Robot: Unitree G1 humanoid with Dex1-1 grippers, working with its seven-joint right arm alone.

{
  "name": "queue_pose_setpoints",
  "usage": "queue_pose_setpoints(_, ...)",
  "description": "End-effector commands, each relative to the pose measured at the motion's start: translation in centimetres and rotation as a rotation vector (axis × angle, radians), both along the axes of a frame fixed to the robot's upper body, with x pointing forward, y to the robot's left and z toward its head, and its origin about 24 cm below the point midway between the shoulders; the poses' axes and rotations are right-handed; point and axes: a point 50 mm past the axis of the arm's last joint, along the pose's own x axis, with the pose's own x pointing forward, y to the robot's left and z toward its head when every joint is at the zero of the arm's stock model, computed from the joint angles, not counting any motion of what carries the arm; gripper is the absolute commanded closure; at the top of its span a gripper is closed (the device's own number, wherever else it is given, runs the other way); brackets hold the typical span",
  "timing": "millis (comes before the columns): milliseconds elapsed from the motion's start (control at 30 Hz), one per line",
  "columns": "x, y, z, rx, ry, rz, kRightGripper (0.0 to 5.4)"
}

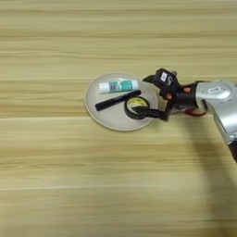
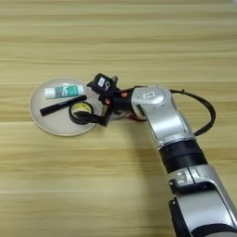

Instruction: Move the objects on the table

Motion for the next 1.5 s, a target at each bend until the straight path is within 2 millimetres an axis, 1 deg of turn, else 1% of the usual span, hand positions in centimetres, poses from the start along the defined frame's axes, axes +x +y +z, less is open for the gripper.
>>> queue_pose_setpoints(33,0.5,0.0,3.2,-0.012,-0.105,0.010,0.05)
queue_pose_setpoints(167,0.2,0.1,2.7,-0.035,-0.063,0.000,0.05)
queue_pose_setpoints(467,0.3,0.1,1.7,-0.102,-0.036,-0.031,0.05)
queue_pose_setpoints(967,0.8,0.2,1.3,-0.122,-0.032,-0.055,0.05)
queue_pose_setpoints(1500,1.0,0.8,1.1,-0.154,-0.017,-0.031,0.05)
